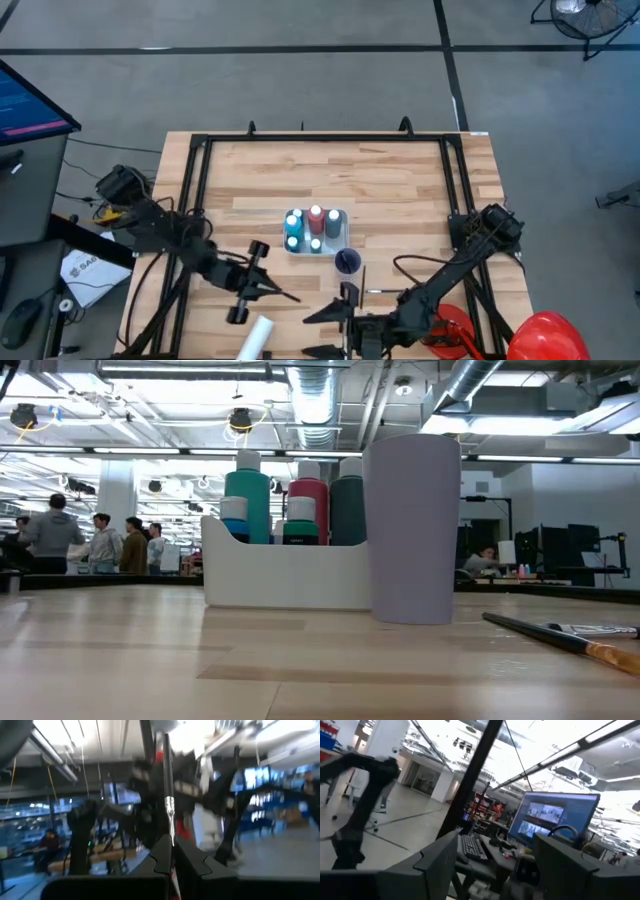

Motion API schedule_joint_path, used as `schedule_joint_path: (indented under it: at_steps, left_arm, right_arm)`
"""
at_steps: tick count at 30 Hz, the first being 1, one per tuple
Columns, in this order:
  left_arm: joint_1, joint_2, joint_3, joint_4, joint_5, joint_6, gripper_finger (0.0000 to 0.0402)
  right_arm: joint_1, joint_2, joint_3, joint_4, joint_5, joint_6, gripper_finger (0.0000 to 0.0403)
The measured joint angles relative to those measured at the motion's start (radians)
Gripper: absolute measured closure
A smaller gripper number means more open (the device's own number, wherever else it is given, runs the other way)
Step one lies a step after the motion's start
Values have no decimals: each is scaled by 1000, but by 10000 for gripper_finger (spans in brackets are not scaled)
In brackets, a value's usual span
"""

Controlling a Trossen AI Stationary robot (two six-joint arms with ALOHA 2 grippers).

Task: Pick & Place Paint Supplies
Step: Put the silver paintbrush into the blue cup

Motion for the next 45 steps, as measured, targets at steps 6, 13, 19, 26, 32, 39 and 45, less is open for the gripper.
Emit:
schedule_joint_path:
  at_steps: [6,13,19,26,32,39,45]
  left_arm:
    - [8,61,53,-6,2,32,401]
    - [-24,53,51,-9,-71,76,401]
    - [-47,34,51,8,0,105,402]
    - [-51,22,77,-84,96,110,401]
    - [-31,23,149,-248,101,75,401]
    - [-32,23,150,-244,85,68,401]
    - [-25,23,150,-246,78,45,401]
  right_arm:
    - [-17,0,0,-49,19,24,154]
    - [7,0,0,-46,8,17,154]
    - [13,0,0,-47,4,-5,154]
    - [12,0,0,-29,4,-7,154]
    - [3,0,0,-9,0,4,154]
    - [3,0,0,-9,-17,25,155]
    - [-9,0,0,-10,-72,75,179]
